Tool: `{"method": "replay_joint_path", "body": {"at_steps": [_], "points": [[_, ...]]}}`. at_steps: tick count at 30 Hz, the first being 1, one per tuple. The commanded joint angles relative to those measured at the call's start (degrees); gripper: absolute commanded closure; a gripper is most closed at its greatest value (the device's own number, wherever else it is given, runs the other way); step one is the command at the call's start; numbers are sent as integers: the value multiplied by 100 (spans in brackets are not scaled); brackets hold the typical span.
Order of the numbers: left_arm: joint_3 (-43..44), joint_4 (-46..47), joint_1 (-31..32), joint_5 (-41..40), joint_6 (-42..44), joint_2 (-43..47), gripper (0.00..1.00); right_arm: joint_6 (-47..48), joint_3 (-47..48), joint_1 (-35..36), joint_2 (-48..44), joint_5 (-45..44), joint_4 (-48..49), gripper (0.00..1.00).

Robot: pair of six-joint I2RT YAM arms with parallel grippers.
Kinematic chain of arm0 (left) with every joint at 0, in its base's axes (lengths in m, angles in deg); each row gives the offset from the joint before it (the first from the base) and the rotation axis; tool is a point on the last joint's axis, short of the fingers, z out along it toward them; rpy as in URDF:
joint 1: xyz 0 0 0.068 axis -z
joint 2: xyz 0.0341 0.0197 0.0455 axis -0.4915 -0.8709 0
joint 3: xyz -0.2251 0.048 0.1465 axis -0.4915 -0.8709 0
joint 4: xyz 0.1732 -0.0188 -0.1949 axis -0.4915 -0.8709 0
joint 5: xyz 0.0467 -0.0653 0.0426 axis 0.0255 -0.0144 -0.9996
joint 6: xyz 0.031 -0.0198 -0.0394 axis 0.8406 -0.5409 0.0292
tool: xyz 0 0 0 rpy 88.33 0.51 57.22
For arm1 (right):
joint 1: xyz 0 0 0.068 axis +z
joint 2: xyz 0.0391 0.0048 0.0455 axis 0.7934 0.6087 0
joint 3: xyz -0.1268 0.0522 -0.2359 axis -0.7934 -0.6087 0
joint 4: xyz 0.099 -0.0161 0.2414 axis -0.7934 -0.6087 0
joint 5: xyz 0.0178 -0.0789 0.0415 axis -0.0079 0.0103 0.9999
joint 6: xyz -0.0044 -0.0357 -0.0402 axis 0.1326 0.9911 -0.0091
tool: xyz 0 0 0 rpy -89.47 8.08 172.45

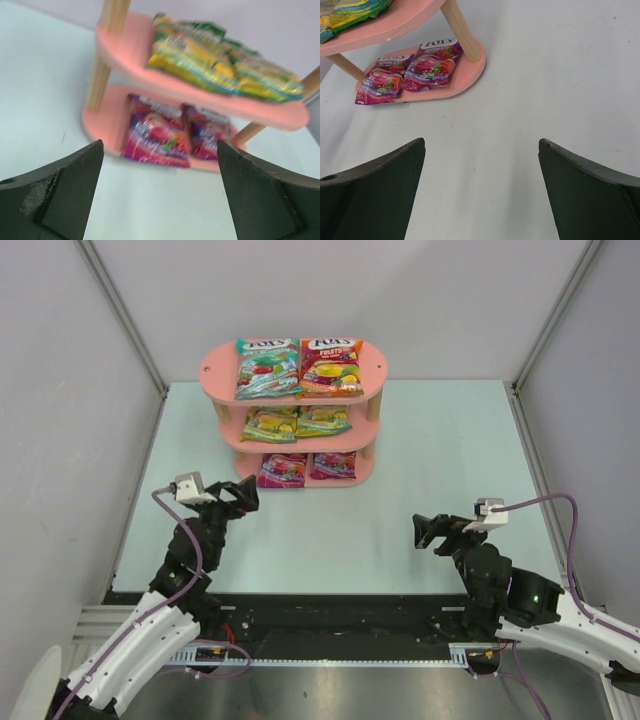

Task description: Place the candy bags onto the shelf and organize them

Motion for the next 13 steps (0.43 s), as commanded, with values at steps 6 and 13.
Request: {"method": "replay_joint_path", "body": {"at_steps": [6,13], "points": [[-663,-1340,28,-637,-692,850,0,29,-7,21,68,-146,64,0],[-734,-1481,20,-935,-648,1079,0,47,-7,30,95,-146,64,0]]}}
